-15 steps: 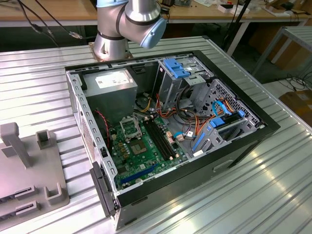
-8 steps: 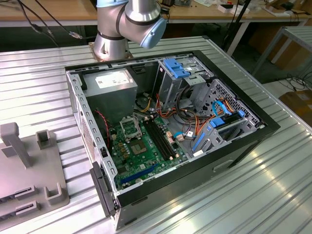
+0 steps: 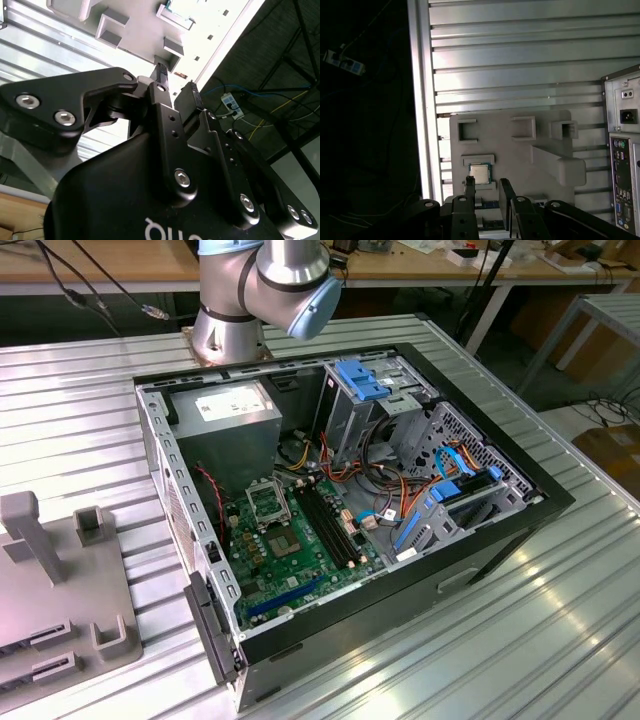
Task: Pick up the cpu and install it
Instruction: 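Pick up the cpu and move it towards the insertion slot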
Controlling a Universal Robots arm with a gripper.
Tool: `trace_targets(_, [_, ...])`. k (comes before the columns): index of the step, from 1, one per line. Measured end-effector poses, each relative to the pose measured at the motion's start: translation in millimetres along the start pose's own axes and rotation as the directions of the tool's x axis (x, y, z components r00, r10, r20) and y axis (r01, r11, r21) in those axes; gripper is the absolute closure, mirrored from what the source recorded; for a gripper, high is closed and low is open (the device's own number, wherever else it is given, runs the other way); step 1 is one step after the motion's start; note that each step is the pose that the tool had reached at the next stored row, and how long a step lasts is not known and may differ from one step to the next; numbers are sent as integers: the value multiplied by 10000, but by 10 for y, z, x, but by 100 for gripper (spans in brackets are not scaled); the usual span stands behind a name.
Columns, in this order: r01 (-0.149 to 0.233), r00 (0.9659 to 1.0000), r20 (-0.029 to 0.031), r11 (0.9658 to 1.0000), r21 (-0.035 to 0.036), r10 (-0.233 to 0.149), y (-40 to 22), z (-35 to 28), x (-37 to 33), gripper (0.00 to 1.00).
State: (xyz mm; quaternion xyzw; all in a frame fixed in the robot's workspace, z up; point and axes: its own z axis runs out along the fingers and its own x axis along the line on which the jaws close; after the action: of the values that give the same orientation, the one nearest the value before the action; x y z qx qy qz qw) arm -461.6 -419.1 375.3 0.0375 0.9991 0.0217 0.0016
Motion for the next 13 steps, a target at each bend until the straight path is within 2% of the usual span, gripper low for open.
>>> trace_targets(10, [0, 10000, 0, 10000, 0, 0, 0, 0, 1, 65])
trace_targets(11, [0, 10000, 0, 10000, 0, 0, 0, 0, 1, 60])
trace_targets(12, [1, 10000, 0, 10000, 0, -1, 0, 0, 1, 60])
trace_targets(13, [0, 10000, 0, 10000, 0, 0, 0, 0, 2, 53])
